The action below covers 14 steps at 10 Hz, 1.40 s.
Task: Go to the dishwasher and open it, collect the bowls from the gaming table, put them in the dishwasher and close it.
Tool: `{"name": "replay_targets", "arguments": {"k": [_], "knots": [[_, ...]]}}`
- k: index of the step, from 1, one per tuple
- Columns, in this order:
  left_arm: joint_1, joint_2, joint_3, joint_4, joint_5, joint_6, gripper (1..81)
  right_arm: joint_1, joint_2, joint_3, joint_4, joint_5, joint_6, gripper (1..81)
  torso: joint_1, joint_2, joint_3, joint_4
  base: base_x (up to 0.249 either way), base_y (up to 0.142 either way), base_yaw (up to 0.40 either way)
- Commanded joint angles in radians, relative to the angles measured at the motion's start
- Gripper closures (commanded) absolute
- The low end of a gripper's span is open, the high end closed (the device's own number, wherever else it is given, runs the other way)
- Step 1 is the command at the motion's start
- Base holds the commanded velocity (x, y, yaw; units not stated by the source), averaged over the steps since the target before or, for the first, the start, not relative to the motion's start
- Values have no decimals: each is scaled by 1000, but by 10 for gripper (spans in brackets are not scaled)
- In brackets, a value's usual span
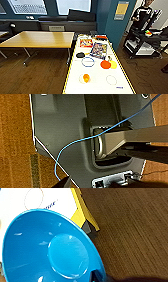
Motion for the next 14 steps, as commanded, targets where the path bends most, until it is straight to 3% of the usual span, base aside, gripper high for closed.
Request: {"name": "replay_targets", "arguments": {"k": [1,3,4,6,8,10,12,14], "knots": [[-16,-5,2,9,66,4,10,-462,-161,158,308,455,-432,811,0,0,0,0,0,0,0],[-16,-5,2,10,67,7,10,-696,-89,127,266,664,-459,811,0,0,0,0,0,0,0],[-17,-5,2,10,67,9,10,-777,-24,69,165,727,-448,811,0,0,0,0,0,0,0],[-16,-15,7,9,63,12,10,-889,152,-124,99,862,-457,811,0,0,0,0,0,0,0],[-10,-24,14,7,60,10,10,-902,289,-287,46,867,-447,811,0,0,0,0,0,0,0],[1,-65,75,9,57,10,10,-877,385,-379,56,835,-445,811,0,0,0,0,0,0,0],[18,-166,241,7,22,10,10,-839,477,-474,60,760,-445,811,-1,0,0,0,0,0,0],[21,-315,440,6,-5,7,10,-828,562,-575,60,751,-444,811,-1,0,0,0,0,0,0]]}}
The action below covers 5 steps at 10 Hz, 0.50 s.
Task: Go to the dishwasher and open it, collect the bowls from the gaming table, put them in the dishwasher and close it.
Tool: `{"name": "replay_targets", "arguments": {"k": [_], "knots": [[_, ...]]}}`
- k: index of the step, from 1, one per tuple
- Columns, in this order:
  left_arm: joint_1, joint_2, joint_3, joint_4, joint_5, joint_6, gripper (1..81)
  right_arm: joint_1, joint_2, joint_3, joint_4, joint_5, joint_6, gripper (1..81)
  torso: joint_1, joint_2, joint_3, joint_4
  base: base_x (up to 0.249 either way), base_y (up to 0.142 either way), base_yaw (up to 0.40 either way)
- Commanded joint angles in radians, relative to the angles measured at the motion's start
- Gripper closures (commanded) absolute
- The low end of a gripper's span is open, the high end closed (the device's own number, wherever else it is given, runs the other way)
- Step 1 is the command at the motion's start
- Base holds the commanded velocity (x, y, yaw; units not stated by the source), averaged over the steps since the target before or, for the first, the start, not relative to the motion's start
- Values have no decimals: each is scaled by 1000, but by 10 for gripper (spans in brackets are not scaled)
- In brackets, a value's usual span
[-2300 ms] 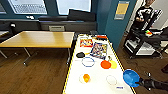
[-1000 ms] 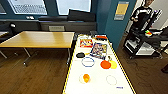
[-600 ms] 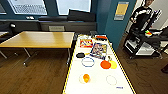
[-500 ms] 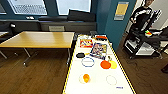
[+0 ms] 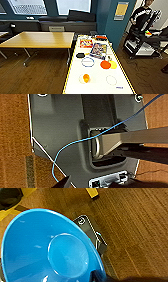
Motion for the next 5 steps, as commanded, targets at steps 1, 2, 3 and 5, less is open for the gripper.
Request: {"name": "replay_targets", "arguments": {"k": [1,2,3,5], "knots": [[15,-247,309,3,8,3,10,7,72,-179,-45,-38,-21,811,0,0,0,0,0,0,0],[15,-316,382,0,-20,1,10,7,94,-210,-45,-41,-19,811,0,0,0,0,0,0,0],[15,-383,439,0,-27,0,10,7,112,-238,-45,-41,-18,811,0,0,0,0,0,0,0],[15,-478,516,0,-30,-5,10,16,131,-252,-55,-47,-18,811,0,0,0,0,0,0,0]]}}
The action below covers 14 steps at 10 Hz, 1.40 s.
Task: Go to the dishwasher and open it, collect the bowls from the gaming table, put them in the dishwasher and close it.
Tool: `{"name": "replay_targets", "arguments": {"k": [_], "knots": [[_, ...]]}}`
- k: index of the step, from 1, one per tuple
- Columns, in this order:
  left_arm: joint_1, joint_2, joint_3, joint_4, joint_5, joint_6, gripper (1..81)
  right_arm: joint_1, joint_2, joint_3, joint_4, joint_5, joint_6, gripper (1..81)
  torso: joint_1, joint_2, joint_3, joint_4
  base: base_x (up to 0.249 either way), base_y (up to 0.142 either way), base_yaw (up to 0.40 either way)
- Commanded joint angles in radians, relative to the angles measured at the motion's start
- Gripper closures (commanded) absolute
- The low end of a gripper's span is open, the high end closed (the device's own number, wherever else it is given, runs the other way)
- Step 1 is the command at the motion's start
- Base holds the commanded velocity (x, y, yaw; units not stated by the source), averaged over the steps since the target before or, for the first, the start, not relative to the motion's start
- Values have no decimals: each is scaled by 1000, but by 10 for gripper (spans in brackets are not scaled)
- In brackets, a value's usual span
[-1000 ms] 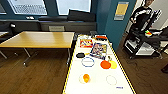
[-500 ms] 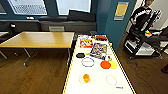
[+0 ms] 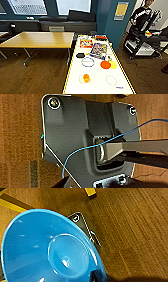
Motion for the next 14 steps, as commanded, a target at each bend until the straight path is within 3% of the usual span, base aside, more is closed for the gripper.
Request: {"name": "replay_targets", "arguments": {"k": [1,5,7,11,14], "knots": [[18,-219,205,-1,-7,-6,10,14,-26,-20,-49,-76,-9,811,0,0,0,0,0,0,0],[-5,-443,488,-5,-101,-10,10,21,78,-120,-69,-99,-18,811,0,0,0,0,0,0,0],[-53,-543,630,2,-102,-46,10,22,113,-142,-75,-99,-21,811,0,0,0,0,0,0,0],[-197,-744,879,-5,-102,-46,10,33,146,-160,-94,-102,-21,811,-1,0,0,0,0,0,0],[-344,-799,972,-36,-53,-52,10,42,161,-160,-95,-109,-21,811,-1,0,0,0,0,0,0]]}}
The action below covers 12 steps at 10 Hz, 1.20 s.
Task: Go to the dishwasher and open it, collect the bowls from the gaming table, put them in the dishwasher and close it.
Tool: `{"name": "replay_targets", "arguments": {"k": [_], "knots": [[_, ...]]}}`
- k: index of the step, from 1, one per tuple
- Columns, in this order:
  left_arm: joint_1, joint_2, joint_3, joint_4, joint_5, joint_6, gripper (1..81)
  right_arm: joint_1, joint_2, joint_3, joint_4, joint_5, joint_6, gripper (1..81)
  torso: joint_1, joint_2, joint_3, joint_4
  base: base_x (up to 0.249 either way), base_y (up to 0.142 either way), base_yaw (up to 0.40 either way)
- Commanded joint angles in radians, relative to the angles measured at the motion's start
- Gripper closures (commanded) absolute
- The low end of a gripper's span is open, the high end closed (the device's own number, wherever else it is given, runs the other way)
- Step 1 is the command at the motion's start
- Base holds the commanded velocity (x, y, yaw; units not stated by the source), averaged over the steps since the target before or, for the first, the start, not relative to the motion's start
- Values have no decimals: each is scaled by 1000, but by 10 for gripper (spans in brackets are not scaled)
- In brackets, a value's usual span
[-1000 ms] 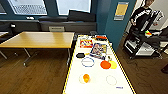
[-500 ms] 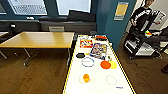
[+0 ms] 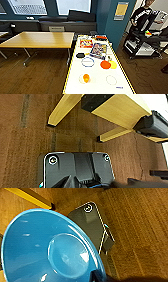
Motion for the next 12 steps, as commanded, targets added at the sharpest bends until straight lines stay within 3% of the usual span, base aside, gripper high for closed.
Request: {"name": "replay_targets", "arguments": {"k": [1,3,7,8,11,12], "knots": [[-217,-111,150,-21,127,-14,10,-1,-36,5,-29,-45,-5,811,0,0,0,0,0,0,0],[-330,-107,195,-38,236,-14,10,1,-34,6,-34,-45,-3,811,0,0,0,0,0,0,0],[-573,-146,256,-122,395,-14,10,14,-30,3,-35,-45,0,811,0,0,0,0,0,0,0],[-633,-137,247,-143,459,-14,10,24,-28,5,-35,-60,3,811,0,0,0,0,0,0,0],[-795,-102,239,-147,579,-66,10,42,-21,3,-35,-87,3,811,0,0,0,0,0,0,0],[-838,-79,235,-147,613,-98,10,47,-21,6,-34,-87,6,811,0,0,0,0,0,0,0]]}}
